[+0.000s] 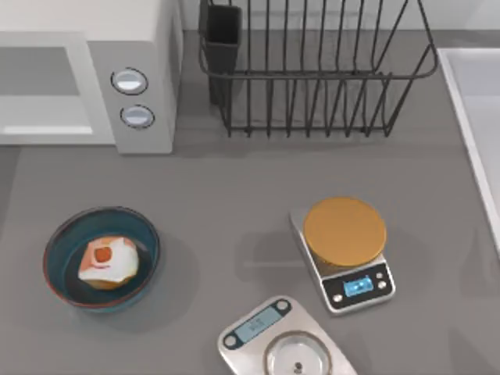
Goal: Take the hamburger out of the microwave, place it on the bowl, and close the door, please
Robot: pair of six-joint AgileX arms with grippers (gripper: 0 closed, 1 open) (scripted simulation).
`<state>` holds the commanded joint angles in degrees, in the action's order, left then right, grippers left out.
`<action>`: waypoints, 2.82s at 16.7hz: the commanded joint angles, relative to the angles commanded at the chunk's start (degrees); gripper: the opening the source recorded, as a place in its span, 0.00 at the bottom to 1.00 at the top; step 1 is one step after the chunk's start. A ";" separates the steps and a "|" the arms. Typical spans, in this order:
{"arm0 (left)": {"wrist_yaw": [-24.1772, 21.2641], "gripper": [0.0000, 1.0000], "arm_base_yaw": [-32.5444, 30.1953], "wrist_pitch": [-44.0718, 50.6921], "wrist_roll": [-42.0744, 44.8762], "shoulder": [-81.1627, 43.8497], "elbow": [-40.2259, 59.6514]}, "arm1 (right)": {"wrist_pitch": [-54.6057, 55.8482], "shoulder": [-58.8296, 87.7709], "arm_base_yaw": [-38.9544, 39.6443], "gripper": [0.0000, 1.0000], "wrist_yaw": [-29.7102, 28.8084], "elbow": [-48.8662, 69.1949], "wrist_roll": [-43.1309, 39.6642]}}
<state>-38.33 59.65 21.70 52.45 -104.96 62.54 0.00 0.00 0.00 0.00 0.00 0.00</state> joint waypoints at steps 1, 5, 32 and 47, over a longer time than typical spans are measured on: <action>-0.03 0.00 0.03 -0.86 0.03 -0.39 -0.74 | 0.00 0.00 0.00 1.00 0.00 0.00 0.00; -0.05 0.00 -0.19 -0.93 0.01 -0.28 -0.91 | 0.00 0.00 0.00 1.00 0.00 0.00 0.00; 16.37 0.00 -29.34 -16.27 -28.85 35.42 -37.39 | 0.00 0.00 0.00 1.00 0.00 0.00 0.00; 34.77 0.00 -57.11 -16.87 -49.36 43.92 -42.49 | 0.00 0.00 0.00 1.00 0.00 0.00 0.00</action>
<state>-3.55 2.54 4.82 3.09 -61.03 20.05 0.00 0.00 0.00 0.00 0.00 0.00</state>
